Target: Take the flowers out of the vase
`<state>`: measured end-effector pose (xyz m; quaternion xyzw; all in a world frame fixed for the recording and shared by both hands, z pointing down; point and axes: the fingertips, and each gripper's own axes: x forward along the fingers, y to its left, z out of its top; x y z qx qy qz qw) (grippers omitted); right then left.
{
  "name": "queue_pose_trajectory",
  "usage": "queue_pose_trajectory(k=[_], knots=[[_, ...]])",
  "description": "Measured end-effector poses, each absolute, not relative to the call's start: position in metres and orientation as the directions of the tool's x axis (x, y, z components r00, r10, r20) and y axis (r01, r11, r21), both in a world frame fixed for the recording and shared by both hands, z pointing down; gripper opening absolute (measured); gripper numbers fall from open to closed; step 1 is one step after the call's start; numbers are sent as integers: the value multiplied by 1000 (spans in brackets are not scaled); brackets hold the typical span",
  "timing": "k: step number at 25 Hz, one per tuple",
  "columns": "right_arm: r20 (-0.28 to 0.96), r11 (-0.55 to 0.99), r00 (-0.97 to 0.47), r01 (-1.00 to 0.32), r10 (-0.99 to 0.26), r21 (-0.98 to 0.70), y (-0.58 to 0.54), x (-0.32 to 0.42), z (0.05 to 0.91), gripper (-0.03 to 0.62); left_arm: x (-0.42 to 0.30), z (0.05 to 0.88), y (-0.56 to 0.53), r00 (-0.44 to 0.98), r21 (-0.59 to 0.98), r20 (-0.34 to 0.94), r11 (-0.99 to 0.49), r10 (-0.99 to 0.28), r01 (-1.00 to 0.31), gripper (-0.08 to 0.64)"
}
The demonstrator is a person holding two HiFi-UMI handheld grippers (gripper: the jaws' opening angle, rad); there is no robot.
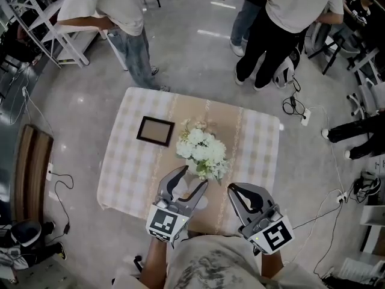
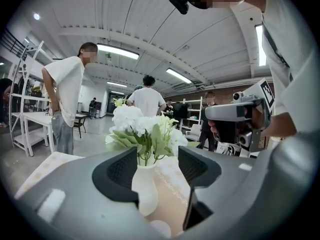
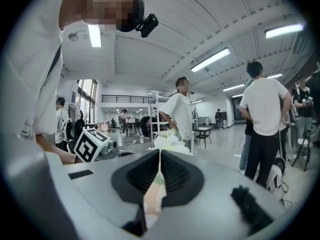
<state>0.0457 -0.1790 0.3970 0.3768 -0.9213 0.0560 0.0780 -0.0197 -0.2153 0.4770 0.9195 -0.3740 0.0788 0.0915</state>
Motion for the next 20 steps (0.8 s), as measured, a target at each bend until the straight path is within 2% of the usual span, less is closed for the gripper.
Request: queue_pose_trajectory(k=[10, 20], knots=[[196, 699, -693, -713, -694, -44, -188, 53, 401, 17, -11, 490, -229, 716, 127, 220, -708, -663, -695, 368], [200, 693, -687, -719, -699, -49, -195, 59, 404, 17, 9, 497, -241, 763, 56, 216, -772, -610, -633, 408]])
